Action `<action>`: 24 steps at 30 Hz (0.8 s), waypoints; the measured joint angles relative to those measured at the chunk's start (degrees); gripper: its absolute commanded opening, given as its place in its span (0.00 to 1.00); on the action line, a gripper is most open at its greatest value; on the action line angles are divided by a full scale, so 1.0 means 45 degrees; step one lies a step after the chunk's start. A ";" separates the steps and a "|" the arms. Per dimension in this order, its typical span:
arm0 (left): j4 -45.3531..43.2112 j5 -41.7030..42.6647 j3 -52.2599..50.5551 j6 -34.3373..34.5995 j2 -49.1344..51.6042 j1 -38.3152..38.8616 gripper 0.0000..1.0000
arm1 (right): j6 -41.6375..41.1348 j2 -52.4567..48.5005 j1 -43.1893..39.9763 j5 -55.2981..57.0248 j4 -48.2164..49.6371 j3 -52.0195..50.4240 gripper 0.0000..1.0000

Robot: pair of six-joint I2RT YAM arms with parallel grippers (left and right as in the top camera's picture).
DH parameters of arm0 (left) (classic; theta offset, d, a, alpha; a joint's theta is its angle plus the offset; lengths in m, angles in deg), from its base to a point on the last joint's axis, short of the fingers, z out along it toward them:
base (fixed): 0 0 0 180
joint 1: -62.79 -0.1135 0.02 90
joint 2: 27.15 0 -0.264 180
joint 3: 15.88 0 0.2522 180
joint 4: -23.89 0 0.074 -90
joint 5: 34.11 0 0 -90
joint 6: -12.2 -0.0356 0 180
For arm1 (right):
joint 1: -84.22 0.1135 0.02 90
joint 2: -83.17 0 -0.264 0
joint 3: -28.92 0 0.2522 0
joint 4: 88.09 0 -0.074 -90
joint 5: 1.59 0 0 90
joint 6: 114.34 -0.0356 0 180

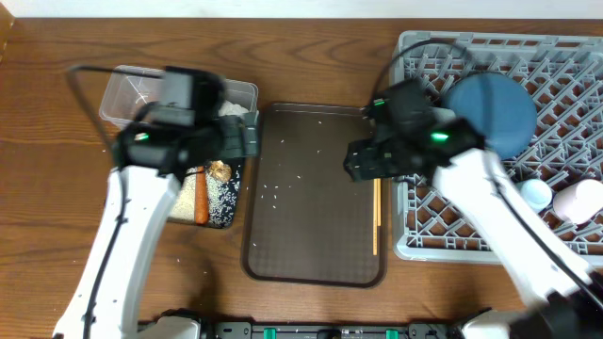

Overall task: Sort waste into correct bins and load items into the dishwasher rack
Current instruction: 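Reach the right gripper toward the wooden chopsticks on the tray, then grasp one wooden chopstick with the right gripper and carry it to the rack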

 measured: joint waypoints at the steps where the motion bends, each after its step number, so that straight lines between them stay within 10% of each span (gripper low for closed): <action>1: 0.0223 -0.0019 0.0005 -0.0010 -0.0146 -0.0364 0.98 | -0.0350 -0.0471 0.0189 0.0389 0.0053 0.0000 0.61; 24: 0.1156 -0.0015 0.0000 -0.0015 -0.0311 -0.1729 0.98 | -0.1729 -0.5518 0.0432 0.1647 0.0622 0.0053 0.52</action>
